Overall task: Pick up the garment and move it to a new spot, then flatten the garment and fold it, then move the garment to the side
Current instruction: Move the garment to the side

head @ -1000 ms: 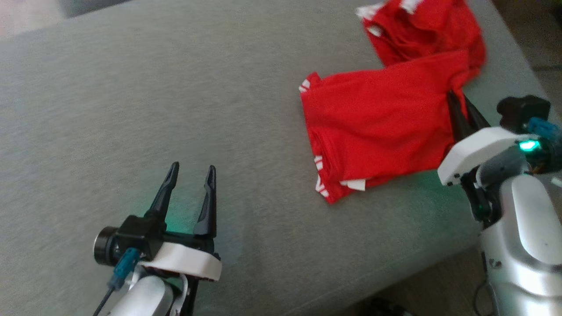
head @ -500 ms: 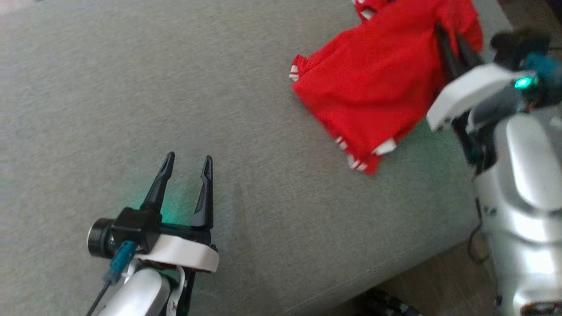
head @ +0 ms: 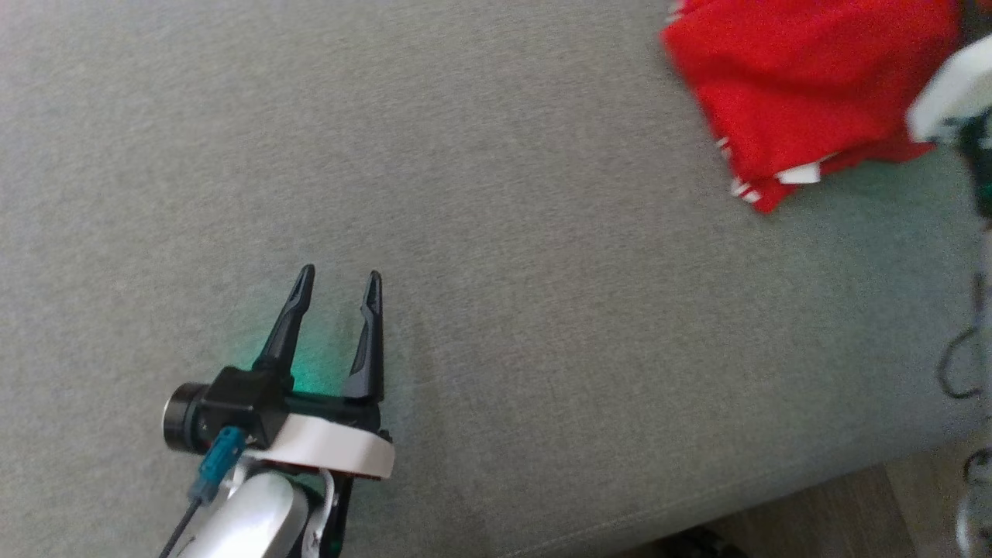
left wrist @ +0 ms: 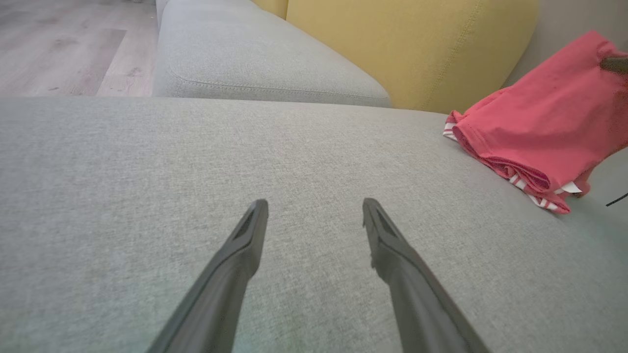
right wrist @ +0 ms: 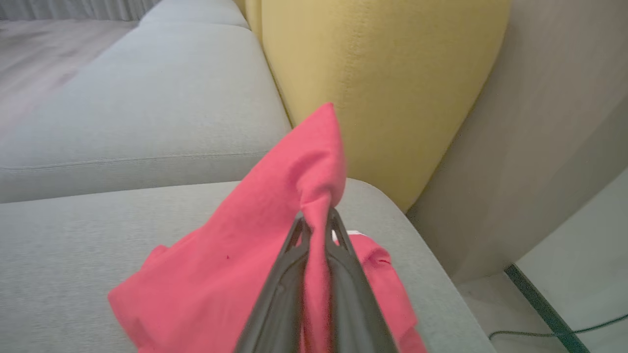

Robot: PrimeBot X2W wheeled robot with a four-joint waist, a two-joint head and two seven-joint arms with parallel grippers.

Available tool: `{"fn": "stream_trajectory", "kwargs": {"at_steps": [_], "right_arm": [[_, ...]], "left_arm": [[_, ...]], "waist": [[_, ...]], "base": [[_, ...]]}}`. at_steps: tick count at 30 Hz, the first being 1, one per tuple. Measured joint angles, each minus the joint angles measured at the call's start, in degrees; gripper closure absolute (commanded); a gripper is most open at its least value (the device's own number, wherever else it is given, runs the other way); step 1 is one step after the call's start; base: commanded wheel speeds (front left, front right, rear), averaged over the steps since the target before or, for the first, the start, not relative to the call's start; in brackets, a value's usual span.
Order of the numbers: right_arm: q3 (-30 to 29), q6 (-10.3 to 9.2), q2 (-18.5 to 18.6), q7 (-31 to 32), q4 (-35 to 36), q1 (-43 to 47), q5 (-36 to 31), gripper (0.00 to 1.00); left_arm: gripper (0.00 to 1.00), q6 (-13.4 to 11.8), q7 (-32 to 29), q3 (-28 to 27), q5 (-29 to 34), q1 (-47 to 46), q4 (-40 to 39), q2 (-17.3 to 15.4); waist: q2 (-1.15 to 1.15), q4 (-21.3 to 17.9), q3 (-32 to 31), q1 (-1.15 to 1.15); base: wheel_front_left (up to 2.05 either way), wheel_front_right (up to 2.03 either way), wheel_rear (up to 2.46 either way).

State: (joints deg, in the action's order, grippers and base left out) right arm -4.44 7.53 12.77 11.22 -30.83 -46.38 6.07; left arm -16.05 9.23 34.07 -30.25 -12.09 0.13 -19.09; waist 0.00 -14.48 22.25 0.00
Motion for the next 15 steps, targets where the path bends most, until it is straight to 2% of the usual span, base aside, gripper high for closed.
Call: {"fn": "stream_trajectory", "kwargs": {"at_steps": [5,9,10,11,12,15], "right_arm": [[-5.4,0.00,4.6,1.2,-0.7,-0.1,-0.1,1.00],[-7.7,0.00,6.7,1.6,-1.1,-0.1,-1.9,1.00],[-8.0,0.00,6.9,1.5,-1.3,-0.1,-2.3,0.76],[-9.1,0.00,7.5,0.5,-1.7,-0.1,-4.0,0.12],[-9.7,0.00,7.7,-0.8,-1.7,-0.1,-5.2,0.00],[-12.0,0.00,7.5,-3.1,-2.5,-0.7,-6.7,0.00]], "left_arm": [[0.00,0.3,0.4,1.0,0.0,-0.9,-0.2,0.3],[0.00,0.4,0.4,1.1,0.2,-1.0,-0.2,0.4],[0.00,0.4,0.4,1.1,0.2,-1.1,-0.3,0.4],[0.00,0.4,0.4,1.2,0.2,-1.5,-0.3,0.4],[0.00,0.4,0.4,1.2,0.2,-1.9,-0.3,0.4],[0.00,0.4,0.4,1.2,0.5,-2.3,-0.3,0.4]], "waist": [[0.00,2.1,0.8,0.00],[0.00,3.5,1.9,0.00],[0.00,3.8,2.3,0.00],[0.00,4.3,2.9,0.00],[0.00,4.5,3.2,0.00],[0.00,5.0,3.7,0.00]], "base": [[0.00,0.00,0.00],[0.00,0.00,0.00],[0.00,0.00,0.00],[0.00,0.00,0.00],[0.00,0.00,0.00],[0.00,0.00,0.00]]}}
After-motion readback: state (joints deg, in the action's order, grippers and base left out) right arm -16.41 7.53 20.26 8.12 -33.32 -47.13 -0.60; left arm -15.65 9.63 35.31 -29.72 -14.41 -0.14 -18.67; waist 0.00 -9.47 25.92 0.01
